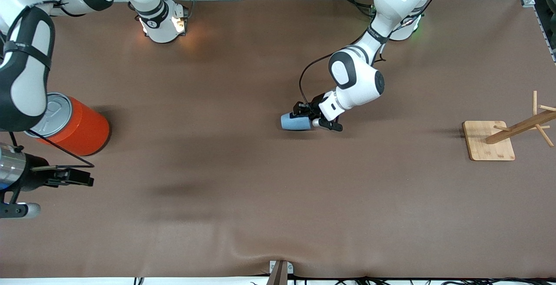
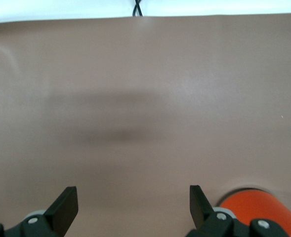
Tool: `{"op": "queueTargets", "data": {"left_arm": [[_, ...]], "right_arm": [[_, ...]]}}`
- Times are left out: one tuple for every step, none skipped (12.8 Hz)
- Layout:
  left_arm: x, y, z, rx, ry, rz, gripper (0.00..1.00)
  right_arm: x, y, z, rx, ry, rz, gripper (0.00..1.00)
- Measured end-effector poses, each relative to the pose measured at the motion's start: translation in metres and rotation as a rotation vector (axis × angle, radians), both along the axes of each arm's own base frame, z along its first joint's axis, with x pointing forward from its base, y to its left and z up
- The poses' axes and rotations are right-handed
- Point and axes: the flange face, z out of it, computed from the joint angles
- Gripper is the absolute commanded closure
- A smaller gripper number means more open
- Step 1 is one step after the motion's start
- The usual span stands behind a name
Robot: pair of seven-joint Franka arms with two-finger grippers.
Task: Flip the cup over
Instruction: 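Carry the cup with the left gripper toward the wooden stand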
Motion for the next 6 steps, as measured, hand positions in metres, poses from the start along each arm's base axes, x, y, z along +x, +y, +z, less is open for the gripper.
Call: {"op": "queueTargets", "data": {"left_arm": [[0.003, 0.002, 0.004, 0.011, -0.02, 0.015, 1.0], [0.007, 0.005, 0.007, 0.022, -0.038, 0.03, 1.0], [0.011, 0.009, 0.011, 0.031, -0.054, 0.045, 1.0], [0.015, 0.014, 0.015, 0.035, -0.066, 0.058, 1.0], [0.02, 0.019, 0.02, 0.037, -0.079, 0.072, 1.0], [0.026, 0.024, 0.026, 0.04, -0.094, 0.088, 1.0]], "right_arm": [[-0.003, -0.011, 0.003, 0.01, 0.008, -0.006, 0.0], [-0.006, -0.022, 0.007, 0.012, 0.014, -0.018, 0.0], [-0.01, -0.031, 0.011, 0.007, 0.018, -0.034, 0.0], [-0.015, -0.039, 0.016, 0.0, 0.018, -0.05, 0.0], [-0.021, -0.046, 0.021, -0.005, 0.002, -0.067, 0.0], [-0.028, -0.051, 0.025, -0.006, -0.027, -0.084, 0.0]]}}
